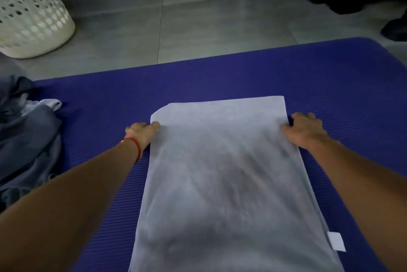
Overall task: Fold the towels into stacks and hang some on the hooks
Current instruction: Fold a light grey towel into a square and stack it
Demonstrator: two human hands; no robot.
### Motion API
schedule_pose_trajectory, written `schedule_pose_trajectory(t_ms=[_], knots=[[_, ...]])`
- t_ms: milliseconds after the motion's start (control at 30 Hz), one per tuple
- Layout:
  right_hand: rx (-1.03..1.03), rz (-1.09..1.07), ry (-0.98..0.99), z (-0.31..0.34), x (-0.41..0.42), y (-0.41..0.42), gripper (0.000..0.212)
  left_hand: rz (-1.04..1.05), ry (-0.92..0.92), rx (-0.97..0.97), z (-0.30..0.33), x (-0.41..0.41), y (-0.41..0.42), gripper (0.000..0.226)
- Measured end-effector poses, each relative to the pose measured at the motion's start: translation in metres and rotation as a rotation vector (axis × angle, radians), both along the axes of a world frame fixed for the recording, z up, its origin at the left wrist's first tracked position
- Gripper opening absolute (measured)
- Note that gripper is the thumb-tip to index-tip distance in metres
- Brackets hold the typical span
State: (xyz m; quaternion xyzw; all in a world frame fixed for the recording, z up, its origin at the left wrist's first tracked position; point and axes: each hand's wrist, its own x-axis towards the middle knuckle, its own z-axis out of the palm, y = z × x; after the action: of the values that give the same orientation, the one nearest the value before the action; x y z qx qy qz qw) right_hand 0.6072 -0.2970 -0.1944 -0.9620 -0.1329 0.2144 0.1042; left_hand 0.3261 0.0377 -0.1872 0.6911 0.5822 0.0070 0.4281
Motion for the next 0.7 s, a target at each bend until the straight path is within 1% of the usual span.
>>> schedule_pose_trajectory(t_ms=[33,100,167,267,300,333,433,467,567,633,700], knots=[[0.012,-0.045,-0.029,-0.004,0.001,0.007,0.053,0.051,-0.045,0.005,0.002,0.008,-0.003,0.048],[0.107,-0.13,-0.055,-0.009,0.004,0.019,0.049,0.134,-0.126,0.013,0.001,0.024,0.002,0.033],[0.242,-0.2,-0.01,-0.015,0.008,0.028,0.045,0.159,-0.183,0.016,-0.001,0.033,0.011,0.031],[0.448,-0.404,0.065,-0.023,0.019,0.029,0.032,0.146,-0.302,0.034,0.001,0.038,0.018,0.023],[0.499,-0.446,0.062,-0.024,0.021,0.03,0.031,0.147,-0.328,0.023,0.0,0.038,0.02,0.022],[0.508,-0.451,0.031,-0.023,0.021,0.033,0.032,0.154,-0.354,-0.001,0.003,0.037,0.021,0.019],[0.461,-0.328,-0.108,-0.021,0.022,0.046,0.03,0.176,-0.445,-0.048,0.007,0.037,0.021,0.013],[0.466,-0.309,-0.127,-0.018,0.022,0.05,0.029,0.19,-0.463,-0.052,0.007,0.037,0.021,0.012],[0.596,-0.325,-0.081,-0.014,0.025,0.053,0.026,0.234,-0.465,-0.066,0.003,0.036,0.021,0.017],[0.68,-0.371,-0.019,-0.013,0.03,0.049,0.006,0.26,-0.437,-0.05,-0.002,0.036,0.024,0.015],[0.758,-0.405,0.026,-0.013,0.038,0.046,0.022,0.272,-0.411,-0.003,-0.003,0.035,0.031,0.015]])
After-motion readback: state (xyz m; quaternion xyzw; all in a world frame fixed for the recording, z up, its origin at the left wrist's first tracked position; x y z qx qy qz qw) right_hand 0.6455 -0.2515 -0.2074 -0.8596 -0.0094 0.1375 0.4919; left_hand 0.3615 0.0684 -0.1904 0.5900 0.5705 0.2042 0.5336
